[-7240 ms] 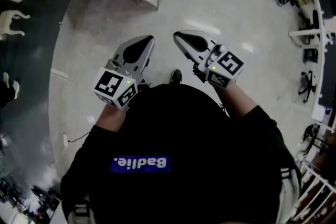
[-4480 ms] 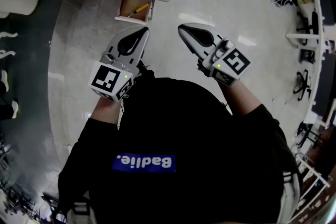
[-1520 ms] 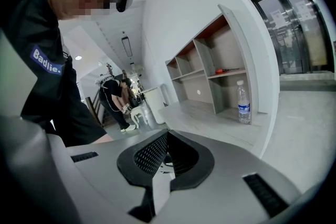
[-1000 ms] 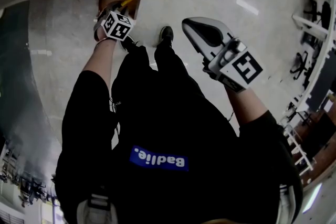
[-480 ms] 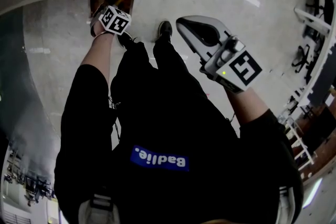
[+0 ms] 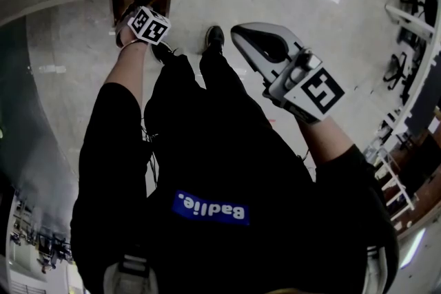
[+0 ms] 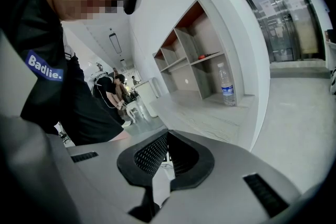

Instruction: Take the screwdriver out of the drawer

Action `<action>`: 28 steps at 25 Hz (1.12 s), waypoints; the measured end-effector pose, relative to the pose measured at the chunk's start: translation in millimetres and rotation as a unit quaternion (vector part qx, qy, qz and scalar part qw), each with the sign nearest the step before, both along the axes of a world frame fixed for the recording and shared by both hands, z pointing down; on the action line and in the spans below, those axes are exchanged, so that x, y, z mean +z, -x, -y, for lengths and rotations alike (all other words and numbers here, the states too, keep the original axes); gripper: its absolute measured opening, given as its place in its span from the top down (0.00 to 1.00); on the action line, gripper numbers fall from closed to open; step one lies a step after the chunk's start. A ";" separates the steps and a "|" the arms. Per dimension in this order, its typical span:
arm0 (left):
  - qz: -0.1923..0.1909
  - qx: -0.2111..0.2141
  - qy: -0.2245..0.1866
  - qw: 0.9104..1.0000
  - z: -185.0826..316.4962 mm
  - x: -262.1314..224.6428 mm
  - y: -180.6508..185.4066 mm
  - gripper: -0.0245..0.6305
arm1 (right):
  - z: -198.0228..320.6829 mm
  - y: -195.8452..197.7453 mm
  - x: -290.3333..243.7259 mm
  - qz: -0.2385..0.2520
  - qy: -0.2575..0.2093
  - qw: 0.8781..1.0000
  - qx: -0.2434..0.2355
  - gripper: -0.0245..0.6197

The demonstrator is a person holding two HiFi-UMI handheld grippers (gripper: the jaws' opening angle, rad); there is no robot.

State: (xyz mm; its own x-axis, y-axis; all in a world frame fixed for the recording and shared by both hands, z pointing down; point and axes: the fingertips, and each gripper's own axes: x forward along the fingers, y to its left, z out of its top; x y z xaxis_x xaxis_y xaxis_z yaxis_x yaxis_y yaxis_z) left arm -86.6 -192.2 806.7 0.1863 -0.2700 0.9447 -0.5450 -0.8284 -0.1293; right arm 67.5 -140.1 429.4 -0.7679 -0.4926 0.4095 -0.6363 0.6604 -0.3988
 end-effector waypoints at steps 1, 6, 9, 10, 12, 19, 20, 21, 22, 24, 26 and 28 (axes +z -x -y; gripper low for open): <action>0.002 0.003 -0.001 1.000 0.6 0.5 0.1 0.83 | 0.5 -0.7 0.6 0.000 0.000 1.000 0.002 0.91; 0.004 0.015 0.008 1.000 -1.3 -2.8 2.0 0.84 | 1.0 3.1 -5.9 0.003 -0.007 1.000 0.002 0.91; 0.004 0.023 0.005 1.000 -4.1 -8.9 1.6 0.84 | -1.0 4.8 -9.6 0.002 -0.017 1.000 -0.004 0.91; 0.003 0.026 0.002 1.000 -4.9 -11.5 1.6 0.84 | -1.2 5.4 -10.4 0.002 -0.018 1.000 -0.005 0.91; 0.002 0.032 -0.003 0.999 -5.8 -17.2 2.2 0.84 | -0.8 7.3 -12.6 0.002 -0.024 1.000 -0.009 0.91; -0.014 0.038 -0.025 0.999 -13.4 -48.6 6.7 0.84 | -0.6 17.0 -25.6 0.012 -0.032 0.999 -0.011 0.91; -0.018 0.035 -0.029 0.999 -15.7 -55.2 8.6 0.84 | -1.2 19.1 -28.6 0.013 -0.036 0.999 -0.013 0.91; -0.022 0.032 -0.032 0.999 -18.8 -62.9 10.3 0.84 | -2.4 21.2 -32.5 0.015 -0.040 0.999 -0.016 0.91; -0.027 0.029 -0.037 0.999 -22.6 -71.4 11.5 0.84 | -3.9 23.0 -37.1 0.016 -0.044 0.999 -0.018 0.91; -0.037 0.022 -0.047 0.998 -29.8 -88.9 12.5 0.84 | -6.6 25.8 -46.9 0.019 -0.051 0.998 -0.022 0.91; -0.048 0.013 -0.057 0.997 -33.8 -104.8 13.9 0.84 | -5.7 28.2 -55.1 0.020 -0.060 0.998 -0.027 0.91; -0.060 0.003 -0.068 0.996 -36.1 -120.4 15.8 0.84 | -2.7 31.2 -61.8 0.021 -0.070 0.997 -0.032 0.91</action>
